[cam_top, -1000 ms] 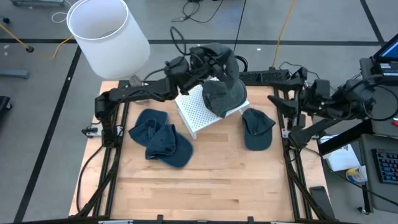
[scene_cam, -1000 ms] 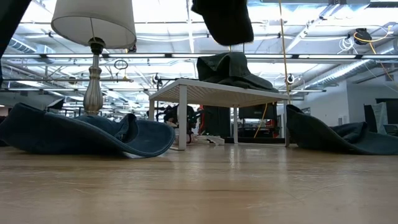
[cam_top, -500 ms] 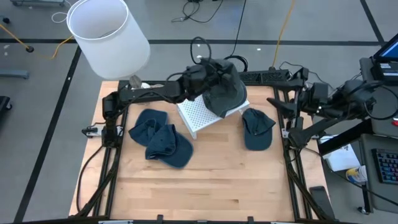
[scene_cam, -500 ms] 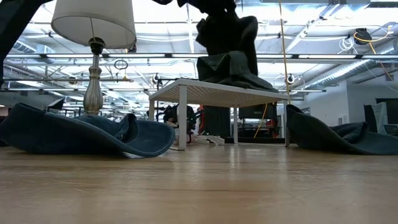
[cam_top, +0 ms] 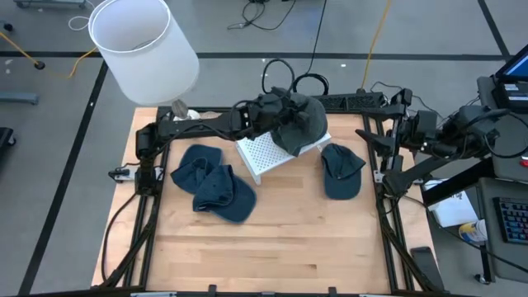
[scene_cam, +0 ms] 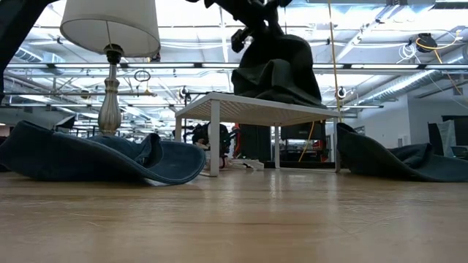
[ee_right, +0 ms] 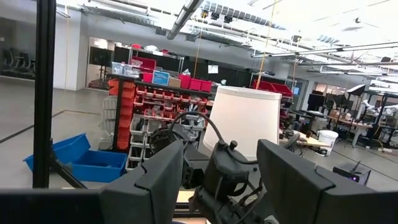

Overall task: Pick & Place hat
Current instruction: Stack the green cap on top of the other green caps on the shelf

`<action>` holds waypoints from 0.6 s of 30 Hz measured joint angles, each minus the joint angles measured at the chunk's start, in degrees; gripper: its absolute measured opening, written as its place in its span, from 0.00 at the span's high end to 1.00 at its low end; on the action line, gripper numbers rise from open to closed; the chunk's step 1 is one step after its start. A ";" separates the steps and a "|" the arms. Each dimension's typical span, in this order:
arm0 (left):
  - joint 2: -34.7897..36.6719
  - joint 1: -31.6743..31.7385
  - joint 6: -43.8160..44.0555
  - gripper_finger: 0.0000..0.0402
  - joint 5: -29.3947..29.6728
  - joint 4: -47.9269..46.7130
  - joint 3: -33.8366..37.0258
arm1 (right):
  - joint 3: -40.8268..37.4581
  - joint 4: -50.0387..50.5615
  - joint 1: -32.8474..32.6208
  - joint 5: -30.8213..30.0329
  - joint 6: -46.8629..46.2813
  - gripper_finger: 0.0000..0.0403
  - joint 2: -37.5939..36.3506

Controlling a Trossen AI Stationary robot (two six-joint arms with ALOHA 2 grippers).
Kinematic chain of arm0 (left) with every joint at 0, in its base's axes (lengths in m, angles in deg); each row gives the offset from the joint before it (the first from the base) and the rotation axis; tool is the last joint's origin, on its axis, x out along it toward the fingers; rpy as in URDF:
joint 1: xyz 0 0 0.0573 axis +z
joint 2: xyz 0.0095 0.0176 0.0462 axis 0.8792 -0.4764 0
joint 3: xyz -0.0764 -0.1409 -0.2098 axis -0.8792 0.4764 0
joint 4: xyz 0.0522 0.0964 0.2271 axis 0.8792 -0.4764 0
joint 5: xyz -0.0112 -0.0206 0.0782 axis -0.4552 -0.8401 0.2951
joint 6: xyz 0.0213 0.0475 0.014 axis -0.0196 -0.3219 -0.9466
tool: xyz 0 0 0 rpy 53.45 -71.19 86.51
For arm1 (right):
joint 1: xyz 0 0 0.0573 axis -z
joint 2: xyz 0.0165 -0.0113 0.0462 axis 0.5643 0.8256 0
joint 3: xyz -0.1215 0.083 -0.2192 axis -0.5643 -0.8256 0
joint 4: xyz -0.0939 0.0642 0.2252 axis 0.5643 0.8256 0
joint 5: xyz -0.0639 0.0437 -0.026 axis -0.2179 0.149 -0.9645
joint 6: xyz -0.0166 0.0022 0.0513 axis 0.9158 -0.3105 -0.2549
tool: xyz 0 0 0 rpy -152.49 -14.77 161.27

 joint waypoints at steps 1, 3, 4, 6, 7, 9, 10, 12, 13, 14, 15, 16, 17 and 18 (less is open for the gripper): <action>0.09 -0.04 -0.06 0.96 0.02 -0.66 0.00 | 0.00 0.00 0.00 0.02 0.00 0.51 -0.06; 0.24 -0.24 -0.48 0.96 0.02 -2.25 0.00 | 0.00 0.00 0.00 0.01 0.00 0.51 -0.12; 0.45 -0.37 -0.84 0.96 0.02 -3.17 0.00 | 0.00 0.02 0.00 0.01 0.01 0.51 -0.15; 1.08 -0.46 -1.41 0.96 0.27 -6.29 0.02 | 0.00 0.04 0.02 0.02 0.00 0.51 -0.16; 1.20 -0.50 -1.65 0.96 0.68 -7.12 0.01 | 0.00 0.01 0.02 0.00 0.00 0.51 -0.18; 1.85 -0.51 -2.22 0.96 1.28 -10.05 -0.04 | 0.00 0.02 0.02 0.00 0.00 0.51 -0.19; 2.12 -0.47 -2.62 0.96 1.48 -11.84 -0.02 | 0.00 0.01 0.02 0.00 0.00 0.51 -0.19; 2.29 -0.43 -3.38 0.96 1.73 -13.52 -0.02 | 0.00 0.02 0.02 -0.08 0.01 0.51 -0.17; 2.33 -0.41 -3.52 0.96 1.73 -14.56 -0.02 | 0.00 0.02 0.02 -0.13 0.00 0.51 -0.15; 2.33 -0.43 -3.60 0.96 1.71 -15.36 -0.02 | 0.00 0.01 0.02 -0.15 0.02 0.51 -0.12; 2.31 -0.46 -3.72 0.95 1.61 -15.85 -0.02 | 0.00 0.00 0.02 -0.18 0.01 0.51 -0.05; 2.31 -0.46 -3.77 0.95 1.06 -16.36 -0.02 | 0.00 0.01 0.02 -0.17 0.01 0.51 -0.03; 2.31 -0.46 -3.76 0.94 0.10 -17.10 -0.02 | 0.00 0.01 0.02 -0.18 0.00 0.51 0.06; 2.30 -0.46 -3.72 0.93 -0.63 -18.08 -0.02 | 0.00 0.00 0.02 -0.20 0.00 0.51 0.10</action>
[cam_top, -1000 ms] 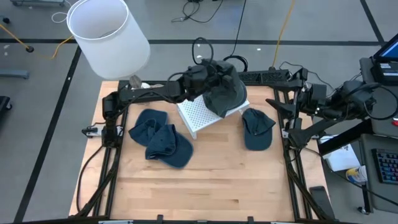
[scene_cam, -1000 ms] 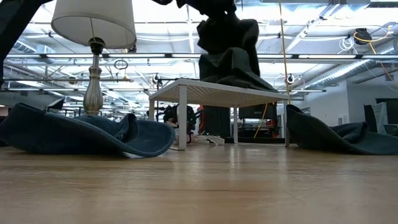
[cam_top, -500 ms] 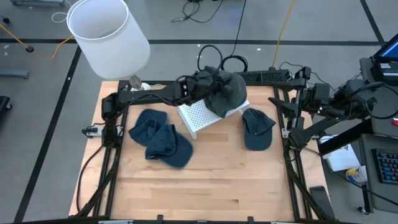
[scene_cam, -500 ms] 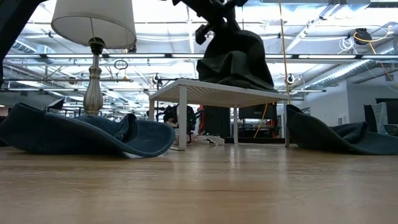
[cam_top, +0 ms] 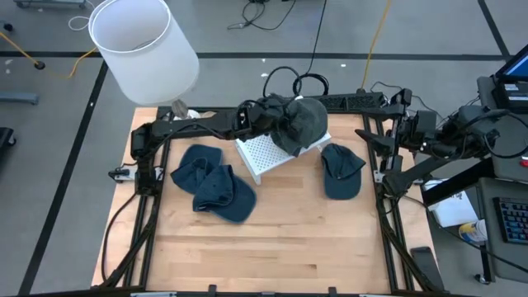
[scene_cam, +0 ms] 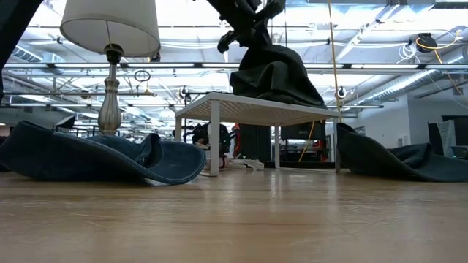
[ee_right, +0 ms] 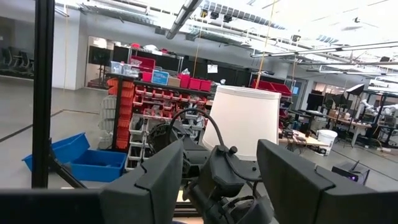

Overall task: Pick & Place hat
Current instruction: Stack the green cap on top of the other green caps on the shelf

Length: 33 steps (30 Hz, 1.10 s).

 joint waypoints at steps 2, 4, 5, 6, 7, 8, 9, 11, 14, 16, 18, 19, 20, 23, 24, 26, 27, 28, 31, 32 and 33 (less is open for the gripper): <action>-0.33 0.00 0.09 0.93 -0.58 -2.46 -0.02 | 0.00 0.02 0.00 0.02 0.00 0.51 0.02; -0.58 -0.11 0.25 0.95 -0.67 -5.88 0.04 | 0.00 0.02 0.00 0.00 0.00 0.51 0.02; -0.67 -0.11 0.25 0.95 -0.68 -7.11 0.07 | 0.00 0.00 0.00 0.00 0.00 0.51 0.00; -0.67 -0.11 0.29 0.96 -0.65 -7.99 0.07 | 0.00 0.00 0.00 0.00 0.00 0.51 0.00; -0.67 -0.11 0.42 0.96 -0.47 -8.62 0.05 | 0.00 0.01 0.00 0.00 0.00 0.51 0.02; -0.63 -0.11 0.69 0.96 -0.33 -9.20 0.04 | 0.00 0.00 0.00 -0.01 0.00 0.51 0.07; -0.63 -0.11 1.04 0.95 -0.27 -9.66 0.04 | 0.00 0.00 0.00 -0.03 0.00 0.51 0.13; -0.63 0.14 1.58 0.92 -0.30 -9.76 0.04 | 0.00 0.00 0.00 -0.02 0.00 0.51 0.30; -0.63 0.56 1.56 0.82 -0.32 -9.74 0.04 | 0.00 0.03 0.00 0.00 0.15 0.51 0.42; -0.63 0.81 1.72 0.76 -0.33 -9.79 0.04 | -0.28 -0.02 0.00 -0.03 0.11 0.51 0.47; -0.63 0.84 2.19 0.70 -0.22 -9.81 0.04 | -0.72 -0.03 0.00 -0.03 0.11 0.51 0.45; -0.63 0.84 2.73 0.68 0.04 -9.73 0.04 | -1.03 -0.03 0.00 0.00 0.11 0.51 0.48; -0.63 0.85 3.06 0.65 0.38 -9.72 0.04 | -1.35 0.03 0.00 0.00 0.15 0.51 0.48; -0.63 0.85 2.81 0.57 0.60 -9.74 0.04 | -2.34 0.05 0.01 -0.02 0.39 0.51 0.50; -0.63 0.85 2.72 0.55 0.65 -9.72 0.04 | -2.60 0.06 0.00 -0.01 0.64 0.51 0.50; -0.63 0.85 2.61 0.50 0.43 -9.76 0.04 | -3.00 0.06 0.00 -0.01 1.28 0.51 0.50; -0.63 0.85 2.70 0.47 -0.06 -9.79 0.04 | -3.12 0.01 0.00 0.00 1.45 0.51 0.50; -0.46 0.85 3.06 0.45 -0.27 -9.91 0.04 | -3.21 0.02 0.00 0.00 1.46 0.51 0.50; 0.35 0.82 5.20 0.41 -0.06 -10.55 0.03 | -3.26 -0.09 0.02 -0.03 1.49 0.51 0.50; 0.95 0.83 6.39 0.41 0.03 -11.06 0.00 | -3.26 -0.31 0.02 0.00 1.49 0.51 0.50; 1.53 0.87 7.76 0.40 0.05 -12.41 0.01 | -3.26 -0.70 0.02 0.00 1.49 0.51 0.50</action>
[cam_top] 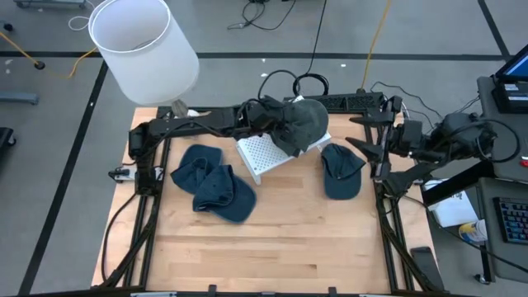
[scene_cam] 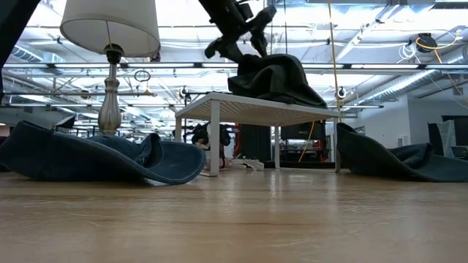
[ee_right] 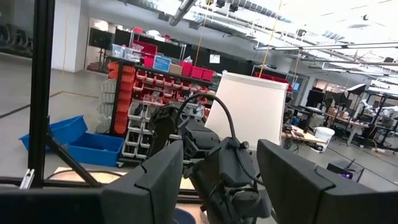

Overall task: Pick & Place hat
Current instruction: Stack the green cap on top of the other green caps on the shelf, then put the blue cap on the shelf

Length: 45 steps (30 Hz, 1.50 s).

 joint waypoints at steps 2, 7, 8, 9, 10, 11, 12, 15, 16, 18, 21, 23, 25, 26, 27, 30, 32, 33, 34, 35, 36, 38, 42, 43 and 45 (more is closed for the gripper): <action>0.40 -0.02 2.04 0.40 0.28 -0.59 -0.02 | 0.00 -0.77 0.00 -0.02 0.00 0.51 0.00; 2.54 -0.34 6.85 0.40 -0.42 -3.58 -0.06 | 0.00 -1.12 0.00 -0.02 0.02 0.51 -0.02; 3.25 -0.43 7.95 0.40 -0.58 -5.56 -0.02 | 0.00 -1.14 0.00 0.00 0.00 0.51 0.00; 3.60 -0.55 8.65 0.40 -0.74 -6.87 0.05 | 0.00 -1.14 0.00 -0.01 0.00 0.51 0.00; 3.81 -0.88 9.27 0.40 -0.70 -7.13 -0.02 | 0.00 -1.16 0.00 -0.02 0.00 0.51 0.00; 4.39 -1.09 9.80 0.40 -0.74 -8.12 -0.07 | 0.00 -1.16 0.00 0.00 0.00 0.51 0.00; 4.92 -1.26 10.11 0.40 -0.76 -10.12 0.02 | 0.00 -1.16 0.00 -0.02 0.00 0.51 0.00; 6.14 -2.40 10.25 0.40 -0.85 -12.45 -0.01 | 0.00 -1.24 0.00 -0.01 -0.26 0.51 0.07; 6.89 -2.72 10.24 0.40 -1.26 -14.17 0.03 | 0.00 -1.23 0.00 -0.02 -0.43 0.51 0.07; 7.65 -3.74 10.26 0.40 -1.86 -15.83 -0.01 | 0.00 -1.16 0.00 -0.02 -1.47 0.51 0.11; 9.26 -5.23 9.12 0.40 -3.79 -19.27 0.04 | -0.02 -0.97 0.00 -0.13 -3.92 0.51 0.21; 10.60 -6.37 8.77 0.40 -5.35 -19.97 0.04 | -0.02 -0.70 0.00 -1.17 -6.49 0.51 0.28; 11.82 -7.58 8.65 0.40 -7.12 -22.80 0.06 | 0.00 0.02 0.00 -1.85 -10.08 0.51 0.46; 12.43 -8.27 8.69 0.40 -8.07 -23.42 0.03 | -0.02 0.89 0.00 -1.86 -12.18 0.51 0.44; 13.41 -8.80 8.83 0.40 -8.94 -24.16 -0.03 | -0.02 2.08 0.00 -1.78 -14.26 0.51 0.44; 14.75 -11.14 9.22 0.40 -10.71 -27.45 0.03 | -0.02 6.16 0.00 -1.64 -19.74 0.51 0.57; 16.10 -12.81 10.12 0.40 -10.89 -29.54 0.03 | -0.02 9.18 0.00 -1.72 -23.85 0.51 1.19; 16.61 -13.71 10.56 0.40 -11.03 -31.13 0.03 | 0.00 10.47 0.00 -1.95 -25.98 0.51 1.39; 17.15 -14.68 11.02 0.40 -11.06 -31.84 0.03 | -0.02 12.12 -0.02 -3.25 -28.09 0.51 1.77; 17.75 -15.57 11.67 0.40 -11.22 -32.43 -0.02 | -0.02 13.62 -0.02 -4.94 -30.26 0.51 2.44; 18.23 -16.50 12.24 0.40 -11.34 -33.59 -0.01 | -0.02 14.80 -0.02 -6.80 -32.45 0.51 3.07; 18.84 -18.30 13.42 0.40 -11.67 -35.49 0.06 | -0.02 17.43 -0.01 -9.78 -36.36 0.51 4.44; 20.64 -21.90 15.32 0.40 -11.89 -37.24 0.03 | -0.02 19.07 0.00 -14.86 -42.03 0.49 8.29; 20.92 -22.63 15.84 0.40 -11.89 -37.05 -0.08 | -0.02 19.42 0.00 -16.00 -43.25 0.48 9.35; 21.62 -24.57 16.72 0.40 -12.01 -37.91 0.06 | -0.02 20.04 0.03 -17.16 -45.93 0.47 11.39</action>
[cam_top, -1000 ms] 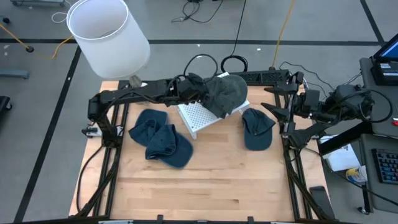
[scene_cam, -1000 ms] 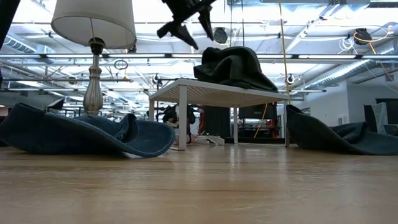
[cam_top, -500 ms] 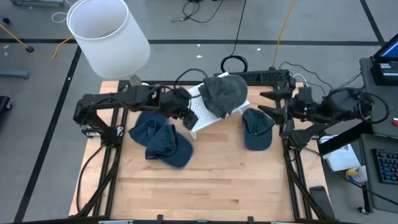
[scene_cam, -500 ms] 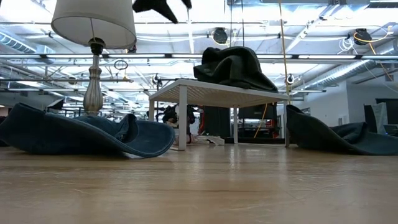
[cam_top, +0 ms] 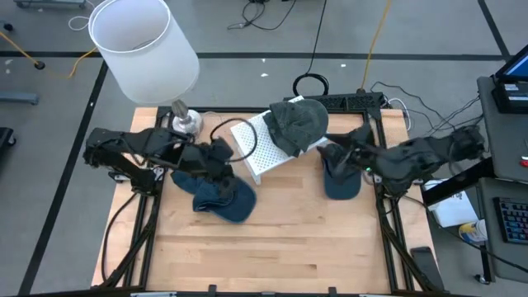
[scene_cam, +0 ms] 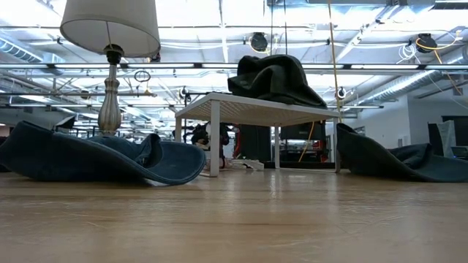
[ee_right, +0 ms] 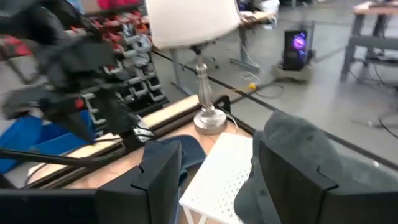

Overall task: Pick & Place hat
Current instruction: Put the blue cap on the shelf

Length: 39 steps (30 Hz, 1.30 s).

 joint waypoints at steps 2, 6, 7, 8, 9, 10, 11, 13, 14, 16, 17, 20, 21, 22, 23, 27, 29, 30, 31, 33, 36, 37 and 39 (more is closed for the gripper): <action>0.27 -1.24 0.70 0.40 -0.32 0.31 -0.02 | 0.00 0.65 0.30 -1.32 -3.59 0.47 1.78; 1.16 -3.88 0.89 0.40 -0.50 -0.35 0.00 | 0.00 3.67 1.42 -2.13 -11.96 0.48 4.74; 1.29 -4.24 0.90 0.40 -0.45 -0.11 -0.03 | 0.00 4.99 1.88 -2.08 -14.54 0.48 5.40; 1.32 -4.60 0.86 0.40 -0.43 -0.12 -0.04 | 0.00 6.25 2.38 -1.83 -17.14 0.48 6.03; 1.39 -4.98 0.76 0.40 -0.59 -0.26 -0.04 | 0.00 7.97 3.06 -0.98 -19.82 0.48 6.67; 1.47 -5.50 0.56 0.40 -0.58 -0.46 -0.02 | 0.00 10.17 3.75 0.00 -22.61 0.48 7.23; 1.53 -5.89 0.49 0.40 -0.56 -0.70 -0.02 | 0.00 12.74 4.48 1.58 -26.01 0.48 7.85; 1.74 -6.27 0.45 0.40 -0.51 -1.06 -0.02 | 0.00 18.36 6.28 5.81 -33.76 0.48 9.24; 1.80 -6.37 0.30 0.40 -0.52 -1.17 -0.02 | 0.00 21.61 7.17 8.37 -37.36 0.48 9.99; 1.70 -6.77 -0.65 0.40 -0.52 -1.55 -0.02 | 0.00 28.00 8.81 13.35 -44.26 0.48 11.66; 1.67 -6.96 -1.23 0.40 -0.52 -1.75 -0.02 | 0.00 30.96 9.46 15.87 -47.09 0.48 12.56; 1.69 -7.10 -2.39 0.40 -0.52 -2.47 -0.02 | 0.00 38.11 11.22 21.63 -52.00 0.48 15.38; 1.69 -7.10 -2.73 0.40 -0.52 -2.67 -0.02 | 0.00 39.96 11.62 23.01 -53.10 0.48 16.24; 1.68 -7.10 -3.08 0.40 -0.52 -2.75 -0.02 | 0.00 41.35 12.10 24.00 -53.86 0.48 17.15; 1.67 -7.10 -3.32 0.40 -0.51 -2.71 -0.02 | 0.00 42.46 12.64 24.94 -54.43 0.48 18.00; 1.67 -7.10 -3.44 0.40 -0.30 -2.69 -0.02 | 0.00 44.93 14.85 29.69 -54.64 0.48 20.78; 1.67 -7.10 -3.47 0.40 -0.30 -2.67 -0.02 | 0.00 45.89 15.60 30.85 -54.74 0.48 22.15; 1.67 -7.10 -3.47 0.40 -0.30 -2.67 -0.02 | 0.00 46.50 15.82 30.96 -54.88 0.48 22.75; 1.67 -7.10 -3.49 0.40 -0.30 -2.67 -0.02 | 0.00 46.93 15.89 30.98 -55.05 0.48 23.43; 1.67 -7.10 -3.49 0.40 -0.30 -2.67 -0.02 | -0.03 47.21 15.95 30.81 -55.03 0.48 24.52; 1.67 -7.10 -3.47 0.40 -0.30 -2.65 -0.02 | -1.86 47.01 15.95 30.58 -54.94 0.48 25.57; 1.67 -7.10 -3.51 0.40 -0.30 -2.65 -0.02 | -3.04 47.09 15.95 30.68 -55.70 0.48 25.73; 1.67 -7.10 -3.62 0.40 -0.32 -2.71 -0.02 | -5.88 46.54 15.66 30.83 -57.94 0.48 25.81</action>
